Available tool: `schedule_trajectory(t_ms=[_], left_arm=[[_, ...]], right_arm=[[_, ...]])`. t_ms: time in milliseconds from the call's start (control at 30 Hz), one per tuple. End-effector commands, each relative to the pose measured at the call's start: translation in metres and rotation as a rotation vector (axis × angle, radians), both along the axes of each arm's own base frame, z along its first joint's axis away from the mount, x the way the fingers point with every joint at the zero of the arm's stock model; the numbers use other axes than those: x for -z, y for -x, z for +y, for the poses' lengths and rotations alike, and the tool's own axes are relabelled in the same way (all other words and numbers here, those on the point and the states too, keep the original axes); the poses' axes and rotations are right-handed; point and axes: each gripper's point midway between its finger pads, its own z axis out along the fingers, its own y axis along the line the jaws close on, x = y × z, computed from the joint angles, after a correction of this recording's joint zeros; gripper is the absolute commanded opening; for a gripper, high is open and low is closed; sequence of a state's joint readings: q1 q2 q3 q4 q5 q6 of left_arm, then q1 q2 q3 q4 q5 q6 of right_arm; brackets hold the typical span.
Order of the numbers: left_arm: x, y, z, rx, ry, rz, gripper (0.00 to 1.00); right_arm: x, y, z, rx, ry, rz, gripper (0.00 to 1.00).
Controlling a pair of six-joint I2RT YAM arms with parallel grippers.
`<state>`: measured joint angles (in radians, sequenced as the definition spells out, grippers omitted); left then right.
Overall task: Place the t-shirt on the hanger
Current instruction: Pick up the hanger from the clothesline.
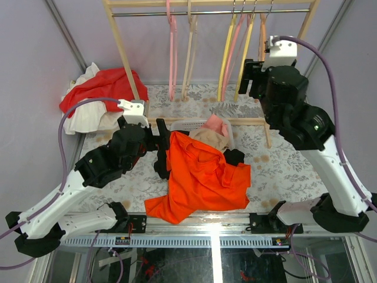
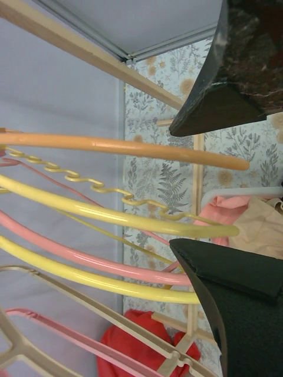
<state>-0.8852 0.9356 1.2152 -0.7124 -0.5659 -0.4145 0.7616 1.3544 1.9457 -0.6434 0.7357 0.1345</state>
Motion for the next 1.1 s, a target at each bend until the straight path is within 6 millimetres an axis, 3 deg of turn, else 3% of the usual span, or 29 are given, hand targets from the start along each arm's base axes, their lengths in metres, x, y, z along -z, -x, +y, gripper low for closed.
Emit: schedule_trajectory(t_ms=[0,233,700,833,967,1067], left_arm=[[-0.004,-0.001,0.004,-0.018,0.013,-0.010,1.00],[-0.004,0.000,-0.001,0.002,0.015,-0.004,1.00],[-0.006,0.003,-0.002,0.026,0.019,-0.004,1.00],[-0.007,0.005,-0.002,0.034,0.024,-0.005,1.00],[-0.012,0.006,-0.004,0.050,0.038,-0.010,0.99],[-0.014,0.006,-0.004,0.051,0.034,-0.013,1.00]], right_arm=[[-0.032,0.016,-0.017,-0.013,-0.053,-0.110,0.76],[-0.034,0.009,-0.036,0.079,0.004,-0.109,0.71],[-0.016,-0.057,-0.053,0.102,-0.022,-0.024,0.58],[-0.012,-0.072,-0.067,0.119,-0.061,-0.012,0.46],[-0.021,-0.083,-0.074,0.074,-0.124,-0.021,0.31],[-0.028,-0.088,-0.072,0.044,-0.136,-0.030,0.12]])
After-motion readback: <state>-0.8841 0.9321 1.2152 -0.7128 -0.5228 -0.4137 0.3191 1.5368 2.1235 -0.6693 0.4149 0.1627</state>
